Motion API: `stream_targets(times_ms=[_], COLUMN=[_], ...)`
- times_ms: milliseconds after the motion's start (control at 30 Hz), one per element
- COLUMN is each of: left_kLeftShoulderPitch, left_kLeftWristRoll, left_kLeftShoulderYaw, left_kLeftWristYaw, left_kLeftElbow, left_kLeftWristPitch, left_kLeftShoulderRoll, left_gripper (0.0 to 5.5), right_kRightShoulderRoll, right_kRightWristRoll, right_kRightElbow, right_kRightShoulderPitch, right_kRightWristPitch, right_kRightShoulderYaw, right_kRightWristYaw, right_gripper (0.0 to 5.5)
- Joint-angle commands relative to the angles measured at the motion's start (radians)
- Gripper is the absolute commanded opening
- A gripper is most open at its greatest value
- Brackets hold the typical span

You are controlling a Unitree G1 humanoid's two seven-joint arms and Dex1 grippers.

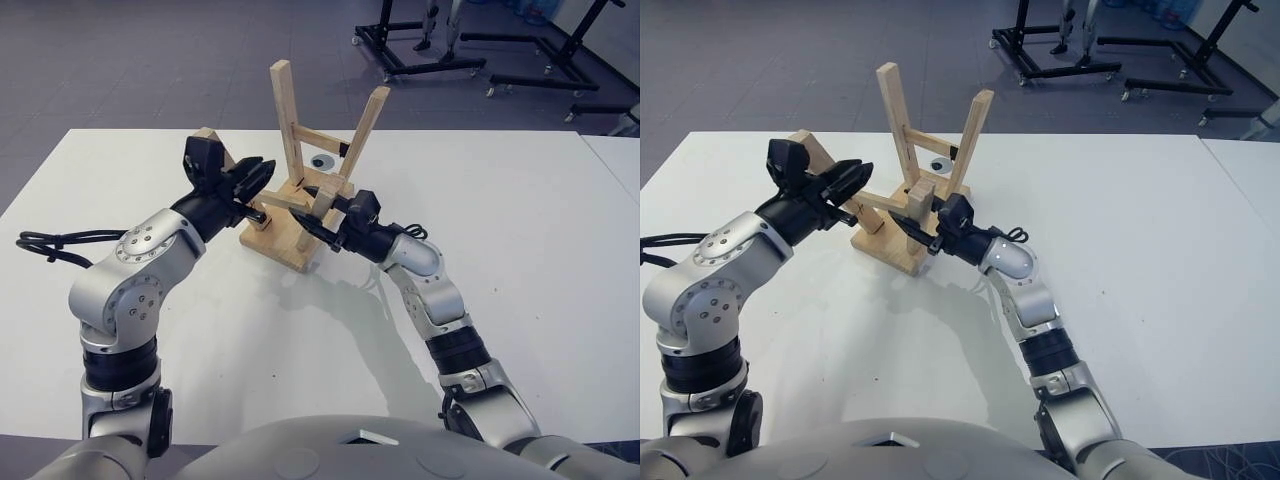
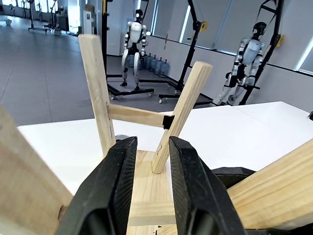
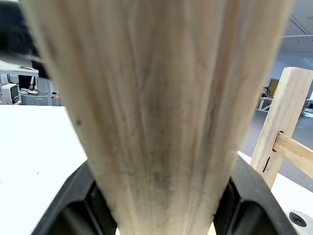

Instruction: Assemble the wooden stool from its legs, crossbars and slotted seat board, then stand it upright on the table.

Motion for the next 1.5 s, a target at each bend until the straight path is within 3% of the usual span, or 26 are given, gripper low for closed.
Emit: stream_targets(times_ms=[33,167,400,733,967,1133,1300,1400,1500], left_kLeftShoulderPitch=[0.019,0.038,0.132,0.055,-0.1,0.065,0.232,0.19,0.076], left_kLeftWristRoll=[0.022,0.037,0.166,0.173,0.077,0.139,0.296,0.293,0.241], left_kLeftShoulderYaw=[-0.032,-0.057,-0.202,-0.166,-0.068,-0.14,-0.259,-0.256,-0.179], left_kLeftWristYaw=[-0.006,-0.015,-0.084,-0.067,0.009,-0.032,-0.107,-0.094,-0.063], left_kLeftElbow=[-0.021,-0.017,0.128,0.112,0.046,0.078,0.244,0.24,0.186], left_kLeftWristPitch=[0.007,-0.005,-0.159,-0.169,-0.051,-0.095,-0.269,-0.288,-0.238], left_kLeftShoulderRoll=[0.014,0.003,-0.029,-0.064,-0.116,-0.078,-0.019,-0.057,-0.076], left_gripper=[1.17,1.17,1.17,1.17,1.17,1.17,1.17,1.17,1.17], right_kRightShoulderRoll=[-0.033,-0.032,-0.031,-0.03,-0.027,-0.021,-0.022,-0.034,-0.037], right_kRightWristRoll=[-0.055,-0.049,-0.046,-0.044,-0.044,-0.041,-0.044,-0.054,-0.052], right_kRightElbow=[0.023,0.018,-0.003,0.005,0.02,0.016,-0.015,-0.046,-0.068], right_kRightShoulderPitch=[0.021,0.031,0.039,0.014,0.0,0.001,0.014,0.012,0.0], right_kRightWristPitch=[-0.001,-0.001,0.027,0.059,0.091,0.103,0.131,0.171,0.206], right_kRightShoulderYaw=[0.001,0.006,0.033,0.056,0.061,0.06,0.067,0.077,0.082], right_kRightWristYaw=[-0.016,-0.02,-0.019,-0.008,-0.018,-0.024,-0.034,-0.036,-0.041], right_gripper=[2.07,2.07,2.07,2.07,2.07,2.07,2.07,2.07,2.07])
